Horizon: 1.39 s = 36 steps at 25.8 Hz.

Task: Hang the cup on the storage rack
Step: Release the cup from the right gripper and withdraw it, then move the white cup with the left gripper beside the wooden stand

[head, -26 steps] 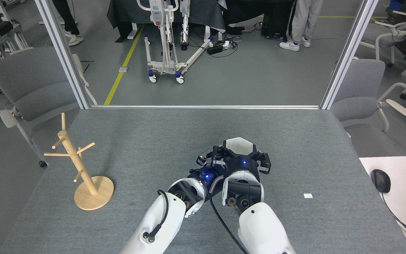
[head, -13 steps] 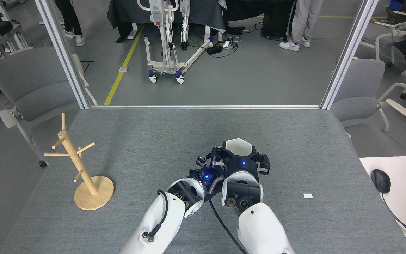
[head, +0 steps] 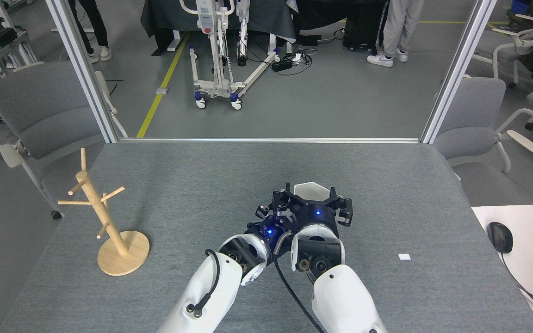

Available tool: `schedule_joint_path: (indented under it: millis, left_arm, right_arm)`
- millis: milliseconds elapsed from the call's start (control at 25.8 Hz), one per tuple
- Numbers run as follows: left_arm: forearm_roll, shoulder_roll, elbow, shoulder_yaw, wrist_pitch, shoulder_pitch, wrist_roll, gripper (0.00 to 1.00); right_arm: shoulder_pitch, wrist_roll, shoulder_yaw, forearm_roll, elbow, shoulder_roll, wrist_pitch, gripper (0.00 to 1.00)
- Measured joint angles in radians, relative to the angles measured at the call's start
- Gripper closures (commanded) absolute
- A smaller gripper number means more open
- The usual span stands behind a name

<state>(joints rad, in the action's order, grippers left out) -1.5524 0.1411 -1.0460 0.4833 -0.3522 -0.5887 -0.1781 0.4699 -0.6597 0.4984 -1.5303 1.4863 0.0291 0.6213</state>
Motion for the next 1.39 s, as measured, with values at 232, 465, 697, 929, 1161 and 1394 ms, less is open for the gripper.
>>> schedule_joint_path:
  millis: [232, 465, 697, 929, 1161, 1394]
  left_arm:
    - [0.0, -0.002, 0.014, -0.003, -0.06, 0.011, -0.003, 1.0]
    - [-0.007, -0.017, -0.003, -0.01, -0.062, 0.059, -0.001, 1.0]
    - [-0.01, -0.118, -0.123, -0.046, -0.019, 0.155, -0.001, 1.0]
    - [-0.012, -0.235, -0.341, -0.132, -0.003, 0.303, -0.001, 1.0]
    - [-0.011, -0.337, -0.599, -0.224, -0.025, 0.471, 0.005, 1.0]
    - [-0.009, -0.362, -0.677, -0.375, -0.124, 0.529, 0.058, 1.0]
  right_arm:
    - [-0.001, 0.146, -0.003, 0.055, -0.017, -0.005, -0.015, 0.01]
    - [0.0, 0.313, -0.011, 0.08, -0.022, -0.01, -0.014, 0.01]
    - [0.007, 0.476, -0.161, 0.129, -0.023, 0.015, -0.101, 0.01]
    - [-0.024, 0.563, -0.518, 0.348, -0.055, 0.167, -0.588, 0.01]
    - [-0.159, 0.599, -0.702, 0.336, -0.135, 0.288, -0.876, 0.01]
    - [-0.239, 0.633, -0.715, 0.228, -0.149, 0.286, -0.838, 0.01]
